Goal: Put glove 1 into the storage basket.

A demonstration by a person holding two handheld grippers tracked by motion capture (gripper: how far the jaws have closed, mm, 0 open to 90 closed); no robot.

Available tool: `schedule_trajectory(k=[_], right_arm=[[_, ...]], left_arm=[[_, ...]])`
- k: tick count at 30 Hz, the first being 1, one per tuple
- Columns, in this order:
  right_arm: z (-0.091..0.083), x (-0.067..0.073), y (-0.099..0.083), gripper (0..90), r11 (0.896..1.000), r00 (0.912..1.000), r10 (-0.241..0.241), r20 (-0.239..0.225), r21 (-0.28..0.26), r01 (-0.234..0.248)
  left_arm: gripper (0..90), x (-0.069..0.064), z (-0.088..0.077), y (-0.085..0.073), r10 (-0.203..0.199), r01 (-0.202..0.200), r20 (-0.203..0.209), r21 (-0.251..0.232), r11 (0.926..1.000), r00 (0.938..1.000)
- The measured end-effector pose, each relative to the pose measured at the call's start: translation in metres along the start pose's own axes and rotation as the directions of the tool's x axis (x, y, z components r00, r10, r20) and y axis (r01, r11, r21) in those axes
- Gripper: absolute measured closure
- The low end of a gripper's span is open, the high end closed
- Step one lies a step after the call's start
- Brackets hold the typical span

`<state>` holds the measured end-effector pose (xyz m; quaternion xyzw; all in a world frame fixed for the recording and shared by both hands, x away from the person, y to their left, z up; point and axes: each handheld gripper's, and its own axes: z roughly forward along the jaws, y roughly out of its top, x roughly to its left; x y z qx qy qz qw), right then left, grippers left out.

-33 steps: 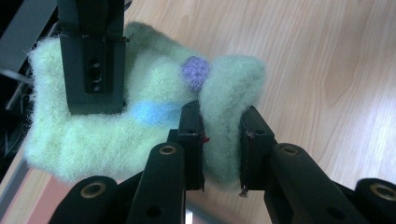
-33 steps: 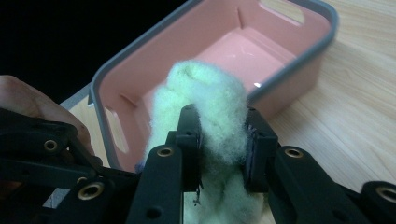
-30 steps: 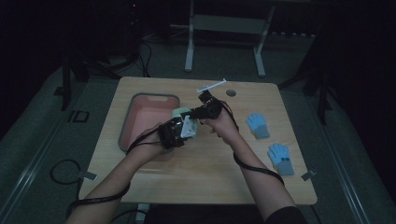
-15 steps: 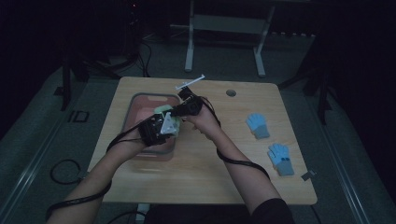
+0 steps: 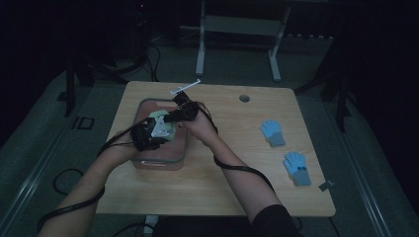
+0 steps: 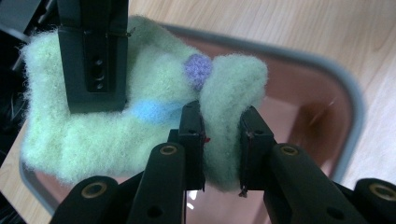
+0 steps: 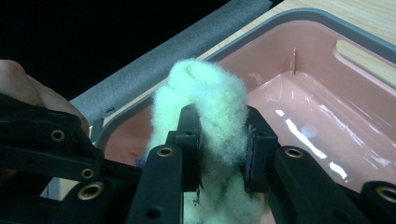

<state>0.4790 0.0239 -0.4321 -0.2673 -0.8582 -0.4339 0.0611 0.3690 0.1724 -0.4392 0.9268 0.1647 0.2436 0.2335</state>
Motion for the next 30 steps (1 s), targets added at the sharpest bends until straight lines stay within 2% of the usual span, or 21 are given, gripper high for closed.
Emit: schedule_trajectory(k=[4, 10, 12, 15, 16, 17, 18, 19, 22, 25, 28, 29, 30], right_arm=[[0.016, -0.008, -0.004, 72.3, 0.999, 0.9994, 0.033, 0.007, -0.003, -0.033], [0.034, -0.020, -0.010, 72.0, 0.998, 0.9980, 0.055, 0.032, 0.042, -0.057], [0.037, -0.024, -0.012, 69.4, 0.997, 0.9970, 0.063, 0.044, 0.047, -0.065], [0.038, -0.030, -0.015, 61.9, 0.994, 0.9945, 0.080, 0.068, 0.066, -0.085], [0.038, -0.030, -0.015, 61.9, 0.994, 0.9945, 0.080, 0.068, 0.066, -0.085], [0.037, -0.032, -0.017, 59.8, 0.993, 0.9936, 0.086, 0.074, 0.070, -0.091], [0.032, -0.037, -0.022, 56.2, 0.992, 0.9919, 0.099, 0.080, 0.070, -0.105], [0.029, -0.038, -0.024, 54.1, 0.992, 0.9917, 0.100, 0.081, 0.071, -0.106], [0.019, -0.042, -0.029, 48.8, 0.992, 0.9913, 0.100, 0.085, 0.066, -0.106], [0.008, -0.042, -0.032, 43.7, 0.994, 0.9920, 0.092, 0.086, 0.055, -0.097], [-0.007, -0.040, -0.033, 37.3, 0.996, 0.9943, 0.082, 0.068, 0.034, -0.085], [-0.007, -0.040, -0.033, 37.3, 0.996, 0.9943, 0.082, 0.068, 0.034, -0.085], [-0.012, -0.039, -0.034, 35.3, 0.997, 0.9956, 0.076, 0.054, 0.030, -0.078]], left_arm=[[74.9, 0.006, 0.015, -0.009, 0.003, -0.003, 0.020, 0.029, 0.9996, 0.9998], [74.9, 0.011, 0.037, -0.012, -0.008, 0.003, 0.060, 0.078, 0.9969, 0.9982], [74.9, 0.013, 0.042, -0.012, -0.021, 0.014, 0.075, 0.090, 0.9958, 0.9969], [74.7, 0.016, 0.054, -0.011, -0.028, 0.012, 0.106, 0.143, 0.9897, 0.9939], [74.7, 0.016, 0.054, -0.011, -0.028, 0.012, 0.106, 0.143, 0.9897, 0.9939], [74.7, 0.017, 0.062, -0.011, -0.035, 0.013, 0.121, 0.177, 0.9842, 0.9921], [74.5, 0.018, 0.066, -0.011, -0.051, 0.025, 0.131, 0.190, 0.9815, 0.9900], [74.4, 0.018, 0.069, -0.011, -0.044, 0.016, 0.134, 0.202, 0.9791, 0.9900], [73.2, 0.018, 0.073, -0.010, -0.055, 0.023, 0.145, 0.216, 0.9762, 0.9879], [69.0, 0.019, 0.072, -0.008, -0.076, 0.043, 0.153, 0.211, 0.9765, 0.9852], [55.9, 0.020, 0.065, -0.010, -0.110, 0.086, 0.134, 0.172, 0.9813, 0.9848], [51.5, 0.020, 0.065, -0.010, -0.110, 0.086, 0.134, 0.172, 0.9813, 0.9848], [51.5, 0.020, 0.061, -0.011, -0.131, 0.111, 0.119, 0.158, 0.9812, 0.9842]])
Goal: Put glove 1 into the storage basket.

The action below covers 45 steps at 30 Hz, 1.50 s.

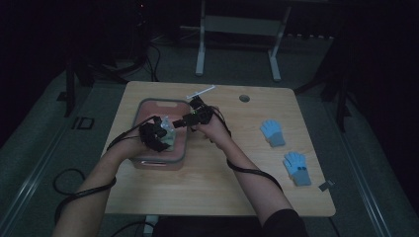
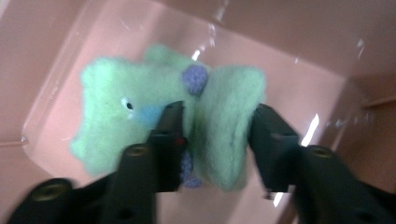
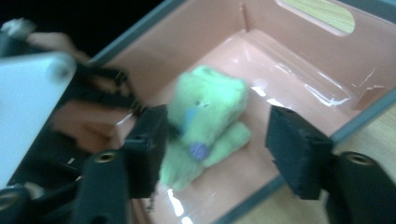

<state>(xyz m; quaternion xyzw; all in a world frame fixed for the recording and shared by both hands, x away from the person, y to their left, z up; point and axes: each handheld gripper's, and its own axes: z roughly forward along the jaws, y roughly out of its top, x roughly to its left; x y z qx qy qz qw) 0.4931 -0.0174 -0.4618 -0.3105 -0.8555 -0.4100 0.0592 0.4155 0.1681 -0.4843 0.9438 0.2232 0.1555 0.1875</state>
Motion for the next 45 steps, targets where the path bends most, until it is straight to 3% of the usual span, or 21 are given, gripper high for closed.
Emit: schedule_trajectory(k=[2, 7, 10, 11, 13, 14, 15, 20, 22, 24, 28, 29, 33, 38, 41, 42, 45], right_arm=[[-0.015, 0.003, -0.003, 28.8, 1.000, 0.9993, -0.015, -0.035, -0.013, 0.014], [-0.035, 0.005, -0.016, 25.0, 0.999, 0.9983, -0.033, -0.047, -0.030, 0.031], [-0.041, 0.006, -0.021, 24.0, 0.998, 0.9979, -0.043, -0.048, -0.041, 0.041], [-0.049, 0.008, -0.027, 23.7, 0.996, 0.9968, -0.072, -0.035, -0.053, 0.070], [-0.054, 0.009, -0.032, 21.7, 0.994, 0.9953, -0.092, -0.030, -0.056, 0.090], [-0.054, 0.009, -0.032, 21.7, 0.994, 0.9953, -0.092, -0.030, -0.056, 0.090], [-0.062, 0.010, -0.037, 21.7, 0.989, 0.9909, -0.134, -0.003, -0.061, 0.134], [-0.075, 0.004, -0.046, 21.7, 0.984, 0.9873, -0.158, 0.017, -0.079, 0.159], [-0.079, 0.001, -0.051, 21.6, 0.983, 0.9861, -0.165, 0.020, -0.084, 0.166], [-0.084, -0.002, -0.055, 20.1, 0.982, 0.9847, -0.166, 0.053, -0.082, 0.170], [-0.095, -0.003, -0.064, 17.7, 0.985, 0.9858, -0.150, 0.075, -0.069, 0.155], [-0.098, -0.003, -0.067, 17.6, 0.986, 0.9854, -0.152, 0.077, -0.063, 0.157], [-0.108, -0.005, -0.075, 13.4, 0.985, 0.9875, -0.144, 0.065, -0.088, 0.149], [-0.122, -0.009, -0.089, 13.2, 0.985, 0.9908, -0.104, 0.086, -0.128, 0.115], [-0.123, -0.011, -0.091, 13.2, 0.985, 0.9904, -0.104, 0.091, -0.126, 0.115], [-0.130, -0.016, -0.101, 13.8, 0.986, 0.9890, -0.097, 0.112, -0.122, 0.111], [-0.137, -0.020, -0.111, 15.2, 0.986, 0.9862, -0.105, 0.128, -0.113, 0.120]], left_arm=[[39.8, -0.001, -0.004, -0.001, -0.031, 0.030, -0.013, -0.021, 0.9993, 0.9994], [17.8, -0.001, -0.018, -0.001, -0.114, 0.111, -0.024, -0.089, 0.9899, 0.9932], [14.3, -0.002, -0.024, -0.001, -0.122, 0.116, -0.043, -0.130, 0.9847, 0.9916], [14.2, -0.003, -0.029, -0.001, -0.133, 0.126, -0.031, -0.173, 0.9767, 0.9906], [11.7, -0.003, -0.033, 0.000, -0.163, 0.160, 0.000, -0.189, 0.9688, 0.9866], [9.3, -0.003, -0.033, 0.000, -0.163, 0.160, 0.000, -0.189, 0.9688, 0.9866], [8.3, -0.006, -0.035, 0.002, -0.160, 0.157, 0.002, -0.187, 0.9697, 0.9871], [6.9, -0.022, -0.038, 0.014, -0.139, 0.142, 0.026, -0.206, 0.9681, 0.9899], [4.8, -0.030, -0.038, 0.022, -0.128, 0.138, 0.058, -0.230, 0.9634, 0.9901], [3.8, -0.038, -0.037, 0.028, -0.110, 0.121, 0.061, -0.244, 0.9621, 0.9921], [3.0, -0.052, -0.035, 0.039, -0.081, 0.093, 0.055, -0.276, 0.9565, 0.9952], [2.8, -0.059, -0.032, 0.046, -0.072, 0.089, 0.068, -0.295, 0.9514, 0.9951], [2.7, -0.070, -0.028, 0.059, -0.053, 0.075, 0.078, -0.316, 0.9458, 0.9955], [2.6, -0.078, -0.023, 0.071, -0.028, 0.047, 0.063, -0.322, 0.9456, 0.9976], [2.5, -0.081, -0.022, 0.073, -0.027, 0.051, 0.076, -0.329, 0.9429, 0.9967], [2.5, -0.086, -0.020, 0.078, -0.032, 0.059, 0.083, -0.346, 0.9364, 0.9961], [2.5, -0.094, -0.018, 0.084, -0.039, 0.064, 0.077, -0.358, 0.9314, 0.9963]])
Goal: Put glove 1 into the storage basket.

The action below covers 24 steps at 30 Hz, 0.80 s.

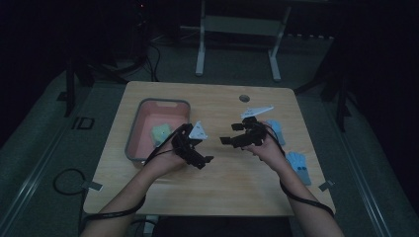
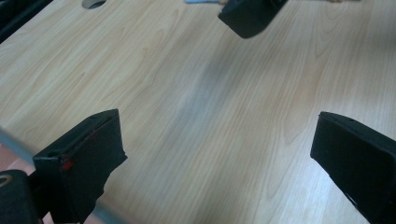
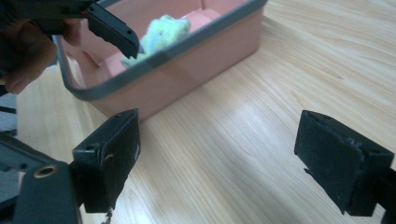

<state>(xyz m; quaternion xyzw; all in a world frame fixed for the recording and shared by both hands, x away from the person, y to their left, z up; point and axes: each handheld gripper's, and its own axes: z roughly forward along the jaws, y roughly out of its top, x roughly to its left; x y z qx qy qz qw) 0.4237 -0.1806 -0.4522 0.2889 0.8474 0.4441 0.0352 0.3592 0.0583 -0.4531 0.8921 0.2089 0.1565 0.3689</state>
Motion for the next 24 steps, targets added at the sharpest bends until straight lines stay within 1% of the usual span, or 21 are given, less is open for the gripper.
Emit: schedule_trajectory(k=[1, 2, 3, 5, 6, 8, 9, 10, 11, 12, 13, 14, 15, 17, 19, 20, 21, 22, 24], right_arm=[[-0.003, -0.001, -0.003, 18.7, 1.000, 0.9999, -0.010, 0.009, -0.003, 0.011], [-0.005, -0.002, -0.005, 19.6, 1.000, 0.9998, -0.015, 0.012, -0.003, 0.015], [-0.008, -0.004, -0.008, 19.7, 1.000, 0.9997, -0.013, 0.020, -0.004, 0.013], [-0.009, -0.005, -0.010, 20.2, 1.000, 0.9996, -0.015, 0.023, -0.006, 0.015], [-0.012, -0.006, -0.015, 21.1, 1.000, 0.9993, -0.016, 0.033, 0.006, 0.016], [-0.013, -0.007, -0.018, 21.1, 1.000, 0.9990, -0.018, 0.042, 0.011, 0.017], [-0.016, -0.008, -0.024, 22.2, 1.000, 0.9987, -0.020, 0.046, 0.011, 0.020], [-0.018, -0.009, -0.027, 22.2, 1.000, 0.9988, -0.020, 0.044, 0.008, 0.020], [-0.019, -0.010, -0.031, 22.2, 1.000, 0.9993, -0.014, 0.036, 0.006, 0.014], [-0.020, -0.011, -0.034, 22.2, 1.000, 0.9992, -0.010, 0.040, 0.007, 0.009], [-0.020, -0.011, -0.034, 22.2, 1.000, 0.9992, -0.010, 0.040, 0.007, 0.009], [-0.021, -0.012, -0.038, 22.2, 1.000, 0.9991, -0.013, 0.041, 0.009, 0.013], [-0.021, -0.012, -0.038, 22.2, 1.000, 0.9991, -0.013, 0.041, 0.009, 0.013], [-0.025, -0.013, -0.053, 22.6, 1.000, 0.9989, -0.013, 0.046, 0.022, 0.012], [-0.027, -0.014, -0.057, 22.8, 1.000, 0.9984, -0.018, 0.053, 0.020, 0.017], [-0.027, -0.014, -0.057, 22.8, 1.000, 0.9984, -0.018, 0.053, 0.020, 0.017], [-0.029, -0.014, -0.060, 23.7, 1.000, 0.9984, -0.014, 0.055, 0.024, 0.013], [-0.032, -0.015, -0.066, 24.1, 1.000, 0.9977, -0.019, 0.064, 0.020, 0.018], [-0.036, -0.017, -0.074, 25.8, 1.000, 0.9980, -0.020, 0.061, 0.018, 0.019]], left_arm=[[2.5, -0.002, 0.001, 0.001, -0.003, 0.003, 0.004, -0.008, 1.0000, 1.0000], [2.5, -0.004, 0.003, 0.002, -0.008, 0.008, 0.023, -0.019, 0.9998, 0.9997], [2.5, -0.006, 0.005, 0.002, -0.012, 0.013, 0.025, -0.022, 0.9997, 0.9996], [2.5, -0.009, 0.007, 0.003, -0.010, 0.011, 0.030, -0.021, 0.9997, 0.9995], [2.5, -0.013, 0.012, 0.003, -0.004, 0.005, 0.041, -0.017, 0.9998, 0.9991], [2.5, -0.013, 0.012, 0.003, -0.004, 0.005, 0.041, -0.017, 0.9998, 0.9991], [2.5, -0.019, 0.018, 0.002, 0.008, -0.008, 0.056, -0.011, 0.9999, 0.9984], [2.5, -0.024, 0.023, 0.000, 0.011, -0.011, 0.066, -0.008, 0.9999, 0.9978], [2.4, -0.027, 0.024, -0.001, 0.017, -0.016, 0.069, -0.010, 0.9998, 0.9975], [2.4, -0.030, 0.026, -0.002, 0.017, -0.016, 0.074, -0.016, 0.9997, 0.9971], [2.3, -0.030, 0.026, -0.002, 0.017, -0.016, 0.074, -0.016, 0.9997, 0.9971], [2.3, -0.030, 0.026, -0.002, 0.017, -0.016, 0.074, -0.016, 0.9997, 0.9971], [2.3, -0.034, 0.030, -0.004, 0.015, -0.013, 0.076, -0.018, 0.9998, 0.9970], [2.0, -0.039, 0.033, -0.006, 0.011, -0.009, 0.087, -0.017, 0.9998, 0.9961], [2.0, -0.043, 0.036, -0.009, 0.010, -0.009, 0.099, -0.015, 0.9998, 0.9950], [2.0, -0.043, 0.036, -0.009, 0.010, -0.009, 0.099, -0.015, 0.9998, 0.9950], [2.0, -0.045, 0.040, -0.013, 0.003, -0.002, 0.108, -0.015, 0.9999, 0.9941], [1.9, -0.046, 0.041, -0.015, 0.002, 0.000, 0.109, -0.017, 0.9999, 0.9940], [1.6, -0.047, 0.044, -0.020, -0.008, 0.010, 0.111, -0.019, 0.9998, 0.9938]])
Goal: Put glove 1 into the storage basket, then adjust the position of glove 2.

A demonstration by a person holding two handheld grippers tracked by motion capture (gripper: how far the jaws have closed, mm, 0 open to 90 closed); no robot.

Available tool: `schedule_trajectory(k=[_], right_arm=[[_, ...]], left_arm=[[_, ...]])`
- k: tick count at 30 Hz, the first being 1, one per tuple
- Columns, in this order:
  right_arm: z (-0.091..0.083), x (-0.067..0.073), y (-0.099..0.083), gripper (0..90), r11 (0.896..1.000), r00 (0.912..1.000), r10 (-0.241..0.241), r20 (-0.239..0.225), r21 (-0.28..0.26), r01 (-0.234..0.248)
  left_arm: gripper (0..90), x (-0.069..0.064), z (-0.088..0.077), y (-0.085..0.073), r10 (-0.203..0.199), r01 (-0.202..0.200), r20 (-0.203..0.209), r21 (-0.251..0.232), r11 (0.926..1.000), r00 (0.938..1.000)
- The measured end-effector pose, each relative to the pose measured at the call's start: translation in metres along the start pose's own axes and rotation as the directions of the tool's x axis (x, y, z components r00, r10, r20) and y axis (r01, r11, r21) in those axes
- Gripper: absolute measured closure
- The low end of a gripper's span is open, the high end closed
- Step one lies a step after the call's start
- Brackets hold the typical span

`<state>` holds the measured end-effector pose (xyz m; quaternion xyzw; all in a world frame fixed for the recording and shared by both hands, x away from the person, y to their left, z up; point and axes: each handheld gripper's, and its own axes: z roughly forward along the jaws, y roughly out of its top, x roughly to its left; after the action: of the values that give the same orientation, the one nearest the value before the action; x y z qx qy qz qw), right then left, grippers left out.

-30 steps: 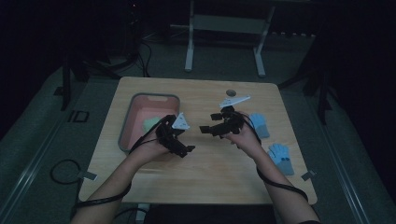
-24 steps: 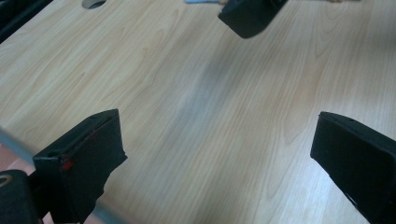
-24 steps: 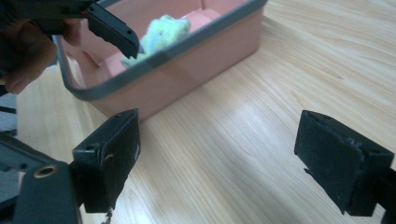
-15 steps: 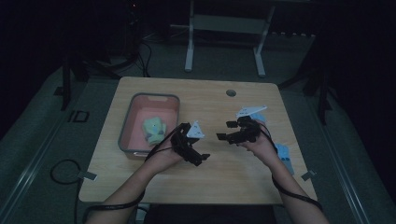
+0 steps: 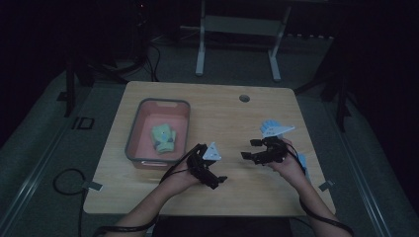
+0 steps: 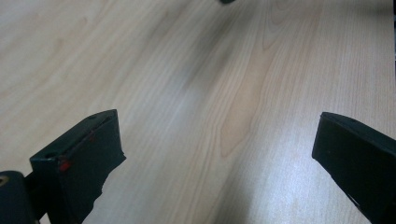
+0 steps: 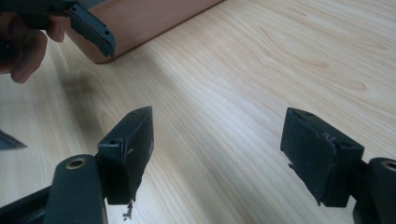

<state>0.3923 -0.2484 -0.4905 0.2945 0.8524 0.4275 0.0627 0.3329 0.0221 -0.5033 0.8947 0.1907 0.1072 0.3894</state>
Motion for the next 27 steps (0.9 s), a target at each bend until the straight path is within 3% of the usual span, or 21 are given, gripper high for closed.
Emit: schedule_trajectory(k=[4, 9, 10, 14, 19, 23, 26, 27], right_arm=[[-0.006, -0.002, -0.010, 29.9, 1.000, 0.9998, -0.006, 0.021, 0.002, 0.006], [-0.011, -0.004, -0.015, 31.3, 1.000, 0.9994, 0.003, 0.035, 0.002, -0.003], [-0.016, -0.008, -0.021, 33.2, 1.000, 0.9983, 0.017, 0.056, -0.007, -0.017], [-0.025, -0.016, -0.030, 35.9, 0.999, 0.9948, 0.042, 0.092, -0.020, -0.040], [-0.038, -0.027, -0.039, 42.7, 0.997, 0.9887, 0.070, 0.132, -0.041, -0.065], [-0.048, -0.036, -0.042, 43.1, 0.996, 0.9839, 0.078, 0.161, -0.054, -0.071], [-0.052, -0.042, -0.042, 43.2, 0.996, 0.9783, 0.075, 0.193, -0.055, -0.066], [-0.056, -0.052, -0.040, 47.1, 0.996, 0.9713, 0.082, 0.223, -0.061, -0.070]], left_arm=[[1.1, -0.003, 0.006, -0.010, -0.028, 0.027, -0.011, -0.013, 0.9995, 0.9996], [1.1, -0.008, 0.016, -0.022, -0.032, 0.032, -0.014, -0.004, 0.9995, 0.9994], [1.1, -0.010, 0.018, -0.024, -0.034, 0.034, -0.018, -0.007, 0.9994, 0.9993], [1.1, -0.016, 0.022, -0.029, -0.013, 0.013, -0.052, -0.005, 0.9999, 0.9986], [1.1, -0.015, 0.021, -0.034, -0.043, 0.042, -0.083, -0.016, 0.9990, 0.9956], [1.2, -0.016, 0.021, -0.039, -0.051, 0.049, -0.074, -0.027, 0.9984, 0.9959], [1.1, -0.017, 0.021, -0.041, -0.052, 0.050, -0.075, -0.027, 0.9984, 0.9958], [1.2, -0.018, 0.022, -0.042, -0.050, 0.048, -0.081, -0.022, 0.9986, 0.9955]])
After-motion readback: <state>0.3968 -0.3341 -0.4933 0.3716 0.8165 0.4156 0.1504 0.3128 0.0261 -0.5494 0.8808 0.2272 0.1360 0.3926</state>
